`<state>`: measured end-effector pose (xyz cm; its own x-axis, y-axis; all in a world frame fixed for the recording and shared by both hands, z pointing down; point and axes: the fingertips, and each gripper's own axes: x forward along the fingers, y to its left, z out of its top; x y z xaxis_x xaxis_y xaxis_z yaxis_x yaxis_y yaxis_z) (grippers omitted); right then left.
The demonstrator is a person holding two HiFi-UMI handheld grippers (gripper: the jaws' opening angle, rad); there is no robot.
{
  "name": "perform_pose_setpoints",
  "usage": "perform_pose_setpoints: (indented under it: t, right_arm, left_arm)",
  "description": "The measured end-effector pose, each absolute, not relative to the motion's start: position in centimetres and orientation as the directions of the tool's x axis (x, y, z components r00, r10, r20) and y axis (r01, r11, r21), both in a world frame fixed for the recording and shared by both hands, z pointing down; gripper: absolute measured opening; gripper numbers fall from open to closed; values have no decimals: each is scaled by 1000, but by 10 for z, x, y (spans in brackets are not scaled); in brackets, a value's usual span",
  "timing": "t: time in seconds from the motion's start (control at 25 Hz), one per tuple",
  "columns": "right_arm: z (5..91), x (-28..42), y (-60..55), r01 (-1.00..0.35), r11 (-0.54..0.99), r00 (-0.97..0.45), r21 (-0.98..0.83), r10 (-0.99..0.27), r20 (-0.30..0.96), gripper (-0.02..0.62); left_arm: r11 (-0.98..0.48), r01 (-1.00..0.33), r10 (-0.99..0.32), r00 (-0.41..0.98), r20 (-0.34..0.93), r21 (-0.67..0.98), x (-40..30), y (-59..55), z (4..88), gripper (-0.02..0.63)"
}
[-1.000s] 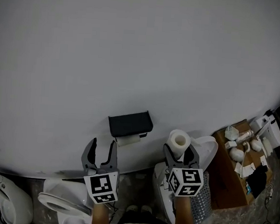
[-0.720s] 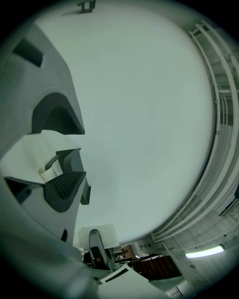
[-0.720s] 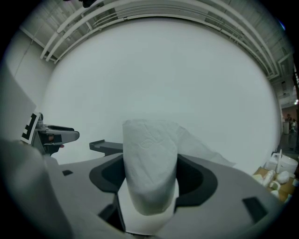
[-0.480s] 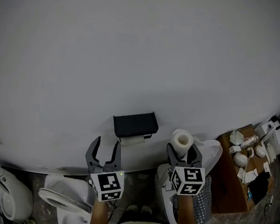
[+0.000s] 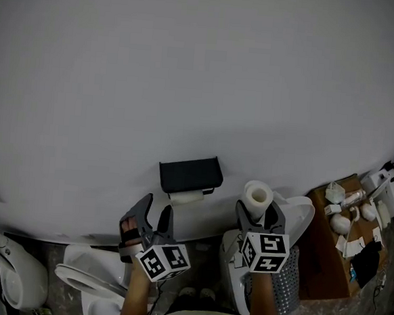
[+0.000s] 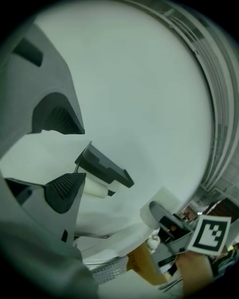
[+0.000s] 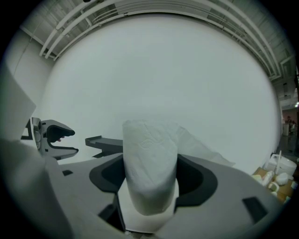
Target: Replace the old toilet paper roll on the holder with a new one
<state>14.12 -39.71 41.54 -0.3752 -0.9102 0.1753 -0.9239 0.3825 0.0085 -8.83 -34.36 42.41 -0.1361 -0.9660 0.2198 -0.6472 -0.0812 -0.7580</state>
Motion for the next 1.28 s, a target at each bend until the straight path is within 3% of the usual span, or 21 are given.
perform_pose_setpoints:
  t: [0.2,0.28,1.28]
  right_arm:
    - [419,148,-400,-930,368,-361,3,-914,183,301]
    - [421,149,-400,-932,363,-357,1,-916,186,301]
    - [433,167,-415,-945,328,-322,-7,-923,213,301]
  left_arm:
    - [-116,-302,-950,-245,194,-946,-84,-350,447,250]
    - [-128,-238,-945,-267,192,-963,-82,-353,456,251]
    - [-239,-134,-940,-215,264,-962,-37,-404,503,255]
